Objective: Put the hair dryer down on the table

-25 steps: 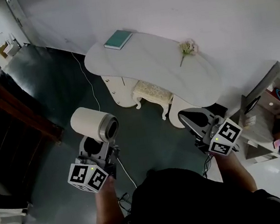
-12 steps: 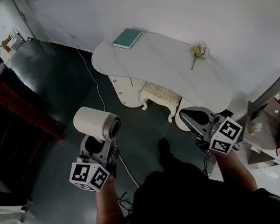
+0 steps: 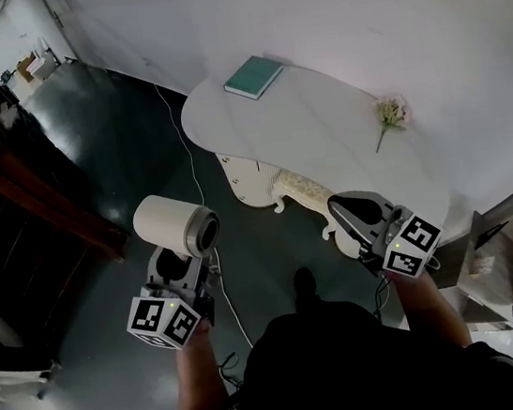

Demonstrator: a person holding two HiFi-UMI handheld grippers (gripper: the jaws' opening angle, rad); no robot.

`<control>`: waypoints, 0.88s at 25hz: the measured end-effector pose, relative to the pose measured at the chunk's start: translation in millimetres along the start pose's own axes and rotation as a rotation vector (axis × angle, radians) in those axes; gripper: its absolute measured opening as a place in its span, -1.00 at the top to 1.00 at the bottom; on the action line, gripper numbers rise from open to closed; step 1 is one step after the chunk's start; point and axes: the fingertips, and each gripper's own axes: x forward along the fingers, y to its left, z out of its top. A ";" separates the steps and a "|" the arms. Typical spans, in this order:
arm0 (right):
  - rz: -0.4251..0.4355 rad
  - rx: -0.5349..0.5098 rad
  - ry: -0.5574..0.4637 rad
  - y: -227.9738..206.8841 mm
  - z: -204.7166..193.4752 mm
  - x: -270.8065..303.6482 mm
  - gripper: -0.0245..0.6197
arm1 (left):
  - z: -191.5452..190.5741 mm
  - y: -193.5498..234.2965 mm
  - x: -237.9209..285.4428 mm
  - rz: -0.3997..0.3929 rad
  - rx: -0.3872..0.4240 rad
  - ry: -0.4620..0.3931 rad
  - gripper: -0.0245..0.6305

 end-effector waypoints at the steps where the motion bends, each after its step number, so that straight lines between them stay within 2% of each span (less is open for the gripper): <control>1: 0.007 0.002 0.003 -10.9 0.4 7.5 0.90 | 0.4 5.5 10.9 0.005 -0.006 0.000 0.21; 10: 0.052 0.007 -0.005 -111.5 17.0 60.2 0.90 | 17.6 37.9 109.7 0.046 -0.009 -0.001 0.21; 13: 0.047 -0.036 0.015 -141.4 17.2 71.5 0.90 | 25.3 45.8 138.6 0.070 -0.004 -0.005 0.21; 15: 0.056 -0.057 0.031 -155.9 14.1 79.5 0.90 | 27.6 50.0 157.0 0.072 0.010 -0.005 0.21; 22: 0.074 -0.016 0.044 -192.7 9.5 103.9 0.90 | 26.3 64.0 206.6 0.048 0.032 0.021 0.21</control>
